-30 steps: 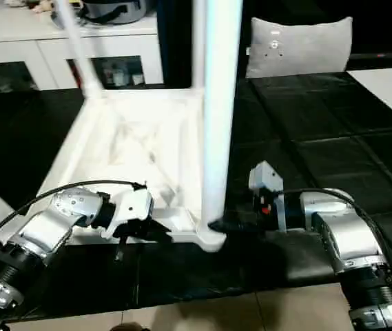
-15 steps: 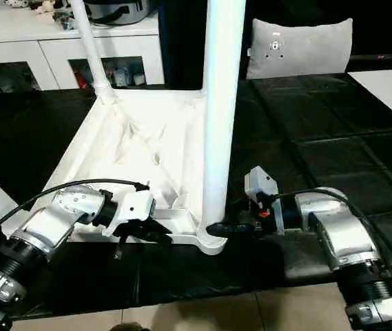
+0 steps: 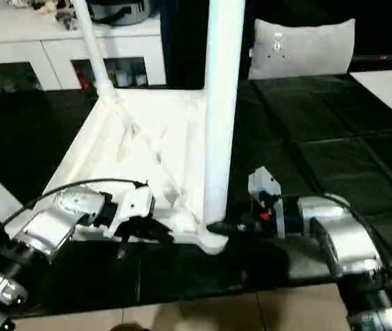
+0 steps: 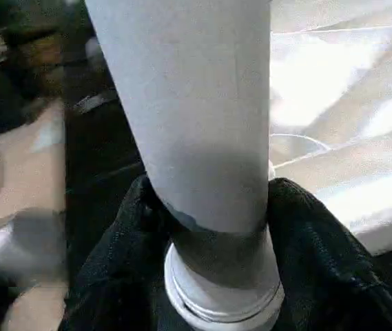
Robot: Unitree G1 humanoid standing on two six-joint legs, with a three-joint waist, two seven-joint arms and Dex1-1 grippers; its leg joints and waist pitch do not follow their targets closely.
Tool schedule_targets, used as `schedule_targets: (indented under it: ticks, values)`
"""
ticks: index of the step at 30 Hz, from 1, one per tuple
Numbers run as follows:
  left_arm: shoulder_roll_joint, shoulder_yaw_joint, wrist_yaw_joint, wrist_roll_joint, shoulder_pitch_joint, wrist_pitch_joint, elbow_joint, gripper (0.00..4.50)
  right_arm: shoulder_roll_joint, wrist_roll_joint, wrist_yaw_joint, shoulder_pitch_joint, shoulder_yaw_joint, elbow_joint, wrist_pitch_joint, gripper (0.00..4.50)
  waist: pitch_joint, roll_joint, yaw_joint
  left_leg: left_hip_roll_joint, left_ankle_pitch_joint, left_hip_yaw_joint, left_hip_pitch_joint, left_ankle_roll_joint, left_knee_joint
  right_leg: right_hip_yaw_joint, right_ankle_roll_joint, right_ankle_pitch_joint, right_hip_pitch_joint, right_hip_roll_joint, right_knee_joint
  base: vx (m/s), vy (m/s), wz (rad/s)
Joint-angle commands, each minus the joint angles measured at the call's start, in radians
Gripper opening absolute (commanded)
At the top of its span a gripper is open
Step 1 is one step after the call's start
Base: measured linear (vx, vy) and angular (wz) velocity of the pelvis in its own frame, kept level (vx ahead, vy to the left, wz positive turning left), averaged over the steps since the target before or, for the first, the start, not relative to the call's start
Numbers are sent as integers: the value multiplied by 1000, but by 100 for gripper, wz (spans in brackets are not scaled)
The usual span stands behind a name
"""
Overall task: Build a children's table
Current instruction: Rotate leg to tighten
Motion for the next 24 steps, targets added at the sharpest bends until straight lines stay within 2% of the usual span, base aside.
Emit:
schedule_targets:
  ticks: [1,2,3,4,5,7,8,9,10,11,12,13,14,16,17,18,19,20,22,24]
  values:
    - [-75,-1,73,-27,-9,30,-70,0,78,-36,-172,-9,25,-15,49,186,-62,-16,-9,30,-223,-11,4,24,-77,42,-142,-415,54,-60,-94,0,0,0]
    - [-90,1,98,-24,-5,45,-79,0,116,-53,-253,-15,9,-7,70,186,-58,-13,-20,28,-244,-12,4,9,-79,40,-116,-469,51,-59,-101,0,0,0]
    - [-109,1,122,-21,0,68,-92,0,155,-63,-335,-21,-11,0,95,186,-56,-15,-37,25,-265,-15,5,-2,-81,38,-97,-516,49,-60,-109,0,0,0]
    - [-109,1,122,-21,0,68,-92,0,155,-63,-335,-21,-11,0,95,186,-57,-14,-42,22,-273,-16,5,-6,-80,34,-89,-531,51,-59,-109,0,0,0]
    - [-131,3,149,-18,4,93,-106,0,192,-71,-404,-27,-28,4,113,186,-58,-11,-55,21,-273,-20,0,-3,-81,34,-73,-537,55,-61,-111,0,0,0]
    - [-213,9,256,-2,-2,180,-133,0,285,-112,-588,-36,-54,-5,154,186,-58,-10,-70,22,-279,-17,5,2,-79,36,-81,-518,46,-56,-115,0,0,0]
    - [-228,10,277,3,-4,191,-135,0,301,-115,-615,-37,-57,-9,164,186,-59,-5,-77,20,-269,-17,2,1,-79,36,-89,-498,47,-54,-114,0,0,0]
    - [-279,20,344,11,-18,214,-123,0,348,-87,-643,-32,-71,-28,171,186,-61,-9,-81,18,-259,-17,0,8,-78,35,-90,-486,50,-54,-113,0,0,0]
    - [-294,23,363,12,-21,222,-120,0,362,-77,-650,-29,-76,-36,173,186,-61,-8,-83,18,-250,-15,0,12,-77,38,-92,-470,50,-52,-113,0,0,0]
    - [-294,23,364,12,-21,223,-120,0,363,-77,-650,-29,-76,-37,172,186,-64,-8,-81,20,-241,-14,3,21,-76,40,-101,-447,46,-53,-114,0,0,0]
    - [-312,22,384,16,-25,226,-117,0,380,-76,-672,-24,-85,-51,168,221,-65,-6,-81,20,-218,-14,-4,30,-77,40,-108,-404,53,-52,-108,0,0,0]
    - [-315,20,388,20,-27,223,-116,0,383,-79,-680,-22,-89,-55,163,256,-67,-4,-78,21,-204,-13,-3,37,-76,41,-115,-367,52,-51,-107,0,0,0]
    - [-306,11,380,30,-26,213,-117,0,377,-80,-674,-15,-89,-64,155,256,-68,3,-77,21,-199,-15,-3,38,-77,41,-121,-348,53,-51,-103,0,0,0]
    - [-298,6,373,35,-24,208,-118,0,369,-77,-664,-11,-86,-67,152,259,-71,0,-75,23,-180,-14,-5,50,-76,42,-137,-293,57,-52,-98,0,0,0]
    - [-284,2,367,45,-21,209,-123,0,356,-81,-654,-4,-83,-79,149,270,-72,5,-72,24,-168,-13,-3,53,-75,43,-150,-264,57,-52,-95,0,0,0]
    - [-268,0,363,56,-16,208,-127,0,341,-85,-645,6,-86,-94,152,298,-74,5,-68,26,-155,-12,-2,56,-73,45,-159,-231,58,-52,-91,0,0,0]
    - [-266,1,362,57,-16,207,-127,0,336,-84,-639,9,-86,-99,153,302,-73,4,-68,26,-153,-11,-2,59,-74,45,-162,-221,57,-51,-91,0,0,0]
    - [-247,9,359,61,-12,201,-126,0,290,-64,-581,31,-88,-132,161,302,-73,2,-66,26,-150,-12,-4,60,-74,44,-168,-206,62,-51,-88,0,0,0]
    - [-227,9,344,67,-10,179,-127,0,228,-52,-514,60,-85,-165,154,305,-74,3,-61,28,-146,-11,-2,71,-71,45,-171,-189,62,-52,-87,0,0,0]
    - [-198,4,321,76,-10,142,-122,0,189,-40,-485,78,-98,-180,161,340,-73,4,-48,29,-147,-10,0,78,-72,46,-170,-194,61,-53,-88,0,0,0]
